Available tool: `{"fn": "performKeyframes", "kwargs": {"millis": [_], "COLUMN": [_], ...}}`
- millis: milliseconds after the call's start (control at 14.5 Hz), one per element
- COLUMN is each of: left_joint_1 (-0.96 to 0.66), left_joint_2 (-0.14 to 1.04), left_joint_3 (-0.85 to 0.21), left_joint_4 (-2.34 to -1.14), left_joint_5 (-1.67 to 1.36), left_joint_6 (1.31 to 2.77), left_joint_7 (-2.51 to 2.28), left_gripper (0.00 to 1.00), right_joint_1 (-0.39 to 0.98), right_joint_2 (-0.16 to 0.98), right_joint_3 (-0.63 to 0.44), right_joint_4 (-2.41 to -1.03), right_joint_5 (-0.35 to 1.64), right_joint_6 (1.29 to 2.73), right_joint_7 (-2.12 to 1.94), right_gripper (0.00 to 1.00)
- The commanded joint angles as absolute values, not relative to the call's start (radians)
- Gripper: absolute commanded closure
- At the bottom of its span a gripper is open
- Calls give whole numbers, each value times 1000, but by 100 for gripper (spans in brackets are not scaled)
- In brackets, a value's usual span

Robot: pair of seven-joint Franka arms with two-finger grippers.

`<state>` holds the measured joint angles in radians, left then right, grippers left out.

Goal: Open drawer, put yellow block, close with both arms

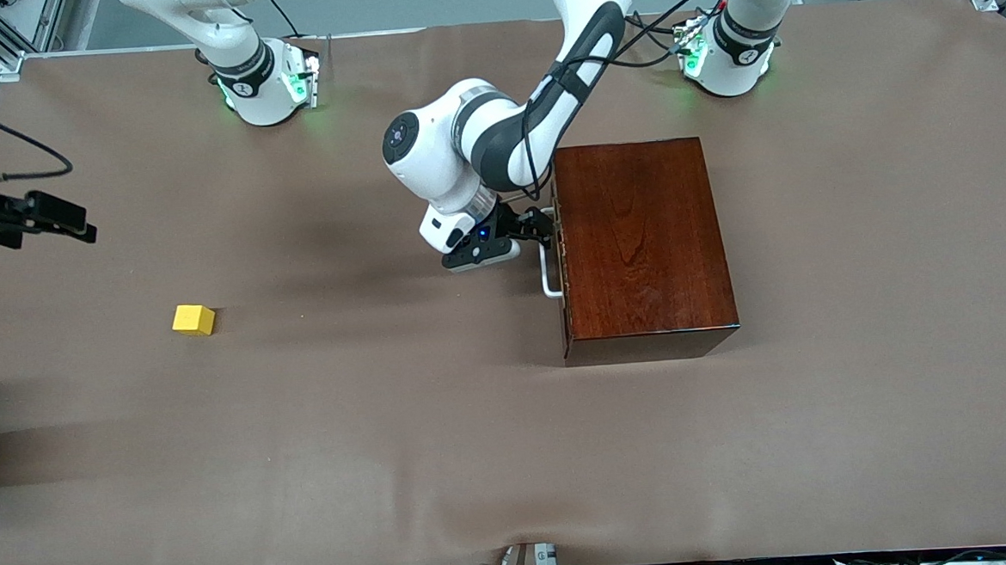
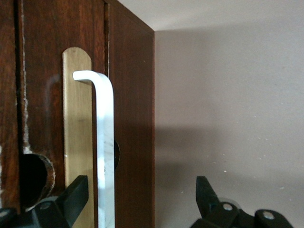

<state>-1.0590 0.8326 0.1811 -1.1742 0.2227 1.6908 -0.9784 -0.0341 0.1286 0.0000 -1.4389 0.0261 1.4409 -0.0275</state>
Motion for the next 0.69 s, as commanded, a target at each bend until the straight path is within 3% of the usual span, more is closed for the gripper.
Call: {"fn": "performKeyframes", "kwargs": {"millis": [0, 620], "left_joint_1": [-1055, -1052], "left_joint_2": [861, 882], "left_joint_3": [183, 176], "left_joint_4": [-1140, -1135], "left_joint_5": [245, 241], "left_joint_6": [1695, 1788], "left_joint_7": [-1031, -1075], "left_gripper": [0, 0], "right_joint_1": [-51, -67], "right_joint_2": [166, 227], "right_joint_3": [3, 2], "right_joint_4": [-1433, -1436], "right_joint_5": [37, 34], "right_joint_6": [1454, 1506], "right_joint_7": [-29, -23], "right_gripper": [0, 0]}}
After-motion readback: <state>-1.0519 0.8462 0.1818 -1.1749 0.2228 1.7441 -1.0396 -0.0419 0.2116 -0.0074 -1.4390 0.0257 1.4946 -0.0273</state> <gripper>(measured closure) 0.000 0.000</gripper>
